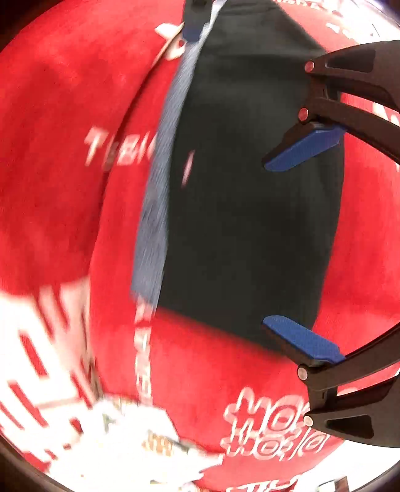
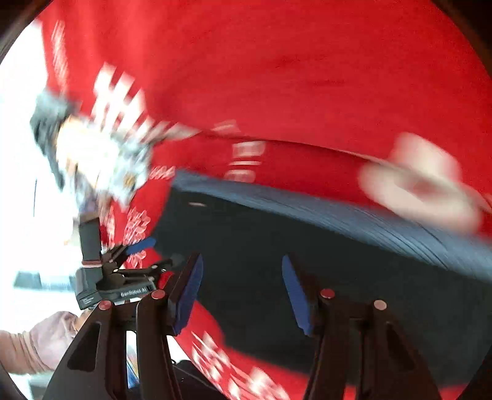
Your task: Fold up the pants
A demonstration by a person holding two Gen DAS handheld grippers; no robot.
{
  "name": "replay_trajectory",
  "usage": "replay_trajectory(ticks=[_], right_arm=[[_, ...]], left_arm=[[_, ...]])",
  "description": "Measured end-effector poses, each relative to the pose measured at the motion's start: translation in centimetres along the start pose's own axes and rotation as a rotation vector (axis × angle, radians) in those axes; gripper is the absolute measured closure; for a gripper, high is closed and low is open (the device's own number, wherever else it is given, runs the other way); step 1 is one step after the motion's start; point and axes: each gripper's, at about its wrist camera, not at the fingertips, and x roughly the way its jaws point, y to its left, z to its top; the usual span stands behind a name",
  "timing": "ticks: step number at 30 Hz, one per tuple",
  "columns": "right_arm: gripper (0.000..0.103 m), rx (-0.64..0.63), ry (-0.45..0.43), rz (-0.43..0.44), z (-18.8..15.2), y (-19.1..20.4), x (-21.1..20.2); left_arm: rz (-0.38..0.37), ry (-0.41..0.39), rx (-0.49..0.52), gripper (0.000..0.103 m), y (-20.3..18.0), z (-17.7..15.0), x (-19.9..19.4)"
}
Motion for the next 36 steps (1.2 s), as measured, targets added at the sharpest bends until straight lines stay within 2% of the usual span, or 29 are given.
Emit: replay_trajectory(ticks=[2,5,10,14,15,16,17,18,23,25,28,30,32,33,36], right_arm=[[0.045,-0.13,0.073,-0.022,4.3,4.4,6.1],[0.045,-0.266,0.135,-0.071,7.6,8.4,11.4],[0.045,-0.365,0.242,-0.166,10.2,9.5,17.1],[0.046,-0.363,0.319,-0.233,11.7,9.7,21.0],[0.053,-0.345,0.349,-0.209,11.8,9.3,21.3],[0.081,-0.332,0.366,-0.169,11.6,9.4,21.2],[0.096,-0.334,0.373,-0.16,11.5,9.5,20.9],[0.098,-0.364,0.367,-0.155,11.3,10.0,20.2],[0.098,-0.411,0.353,-0.03,11.1,12.8,16.7],[0.098,-0.406,0.373,-0.017,11.2,13.2,17.3],[0.099,-0.39,0.407,-0.115,11.3,11.9,20.9],[0.097,-0.328,0.409,-0.196,11.2,9.8,23.1],[0.086,-0.25,0.349,-0.188,11.3,9.0,22.3],[0.076,-0.214,0.308,-0.184,11.3,8.7,21.2],[0.074,-0.164,0.188,-0.178,10.5,8.2,16.4]], left_arm=[[-0.015,0.003,-0.04,0.007,3.7,0.4,1.3],[-0.083,0.038,-0.075,0.007,6.5,0.8,3.9],[-0.274,0.057,-0.057,0.007,8.5,0.0,5.9],[-0.361,0.028,-0.003,0.008,8.3,-0.7,5.9],[-0.371,0.025,0.002,0.008,8.0,-0.9,5.8],[-0.386,0.022,0.003,0.008,7.7,-1.2,5.8],[-0.402,0.021,0.003,0.013,7.6,-1.3,5.7],[-0.406,0.021,0.003,0.014,7.4,-1.5,5.5],[-0.422,0.001,-0.009,0.014,7.7,-3.1,3.5],[-0.37,0.0,-0.021,0.014,8.0,-3.9,3.1],[-0.315,-0.004,-0.061,0.014,8.8,-4.5,2.7],[-0.293,-0.019,-0.091,0.014,9.4,-4.0,2.4],[-0.281,-0.044,-0.105,0.014,9.3,-3.4,1.7],[-0.277,-0.061,-0.109,0.014,9.0,-2.9,1.4],[-0.272,-0.073,-0.104,0.014,7.2,-0.4,2.1]])
